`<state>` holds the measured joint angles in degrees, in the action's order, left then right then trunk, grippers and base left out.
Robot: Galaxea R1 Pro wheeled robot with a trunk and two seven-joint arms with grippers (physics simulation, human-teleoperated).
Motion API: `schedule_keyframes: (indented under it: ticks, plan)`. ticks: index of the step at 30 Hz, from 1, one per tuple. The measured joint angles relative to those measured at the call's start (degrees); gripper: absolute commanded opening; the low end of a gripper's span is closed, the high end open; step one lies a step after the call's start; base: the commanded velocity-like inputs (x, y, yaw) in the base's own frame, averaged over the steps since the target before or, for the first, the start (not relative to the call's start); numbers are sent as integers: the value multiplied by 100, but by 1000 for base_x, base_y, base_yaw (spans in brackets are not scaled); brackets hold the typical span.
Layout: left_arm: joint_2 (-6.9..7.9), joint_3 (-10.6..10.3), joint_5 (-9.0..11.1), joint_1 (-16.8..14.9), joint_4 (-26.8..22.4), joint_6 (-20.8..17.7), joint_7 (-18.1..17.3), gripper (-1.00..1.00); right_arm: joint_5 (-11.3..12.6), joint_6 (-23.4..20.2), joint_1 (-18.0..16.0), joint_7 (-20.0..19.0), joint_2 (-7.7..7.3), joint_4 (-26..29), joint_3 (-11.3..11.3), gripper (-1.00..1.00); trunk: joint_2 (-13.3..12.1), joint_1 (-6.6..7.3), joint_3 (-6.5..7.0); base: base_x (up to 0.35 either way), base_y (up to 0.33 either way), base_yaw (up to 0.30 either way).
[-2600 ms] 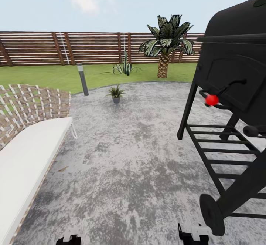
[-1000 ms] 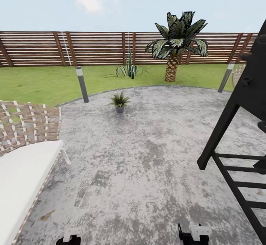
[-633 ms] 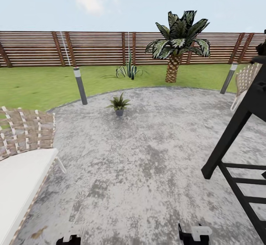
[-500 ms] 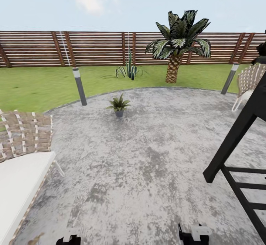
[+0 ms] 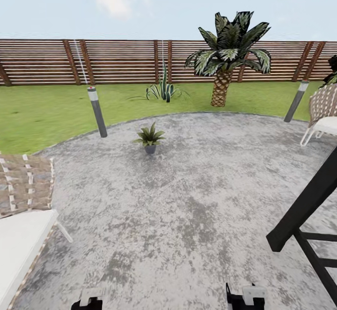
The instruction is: Pick up the pesticide atomizer in the garden and spray insectifuge to fully cover both potted plants in the garden.
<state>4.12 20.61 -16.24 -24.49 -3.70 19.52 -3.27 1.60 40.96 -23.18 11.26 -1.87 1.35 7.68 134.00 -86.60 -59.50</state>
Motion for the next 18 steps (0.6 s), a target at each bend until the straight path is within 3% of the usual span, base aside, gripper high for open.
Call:
schedule_keyframes:
  ticks: [18]
  plan:
    - [0,-2,1,0,5,0,-4,-100,0,0,0,0,3,0,0,100,0,0,0,340,0,0]
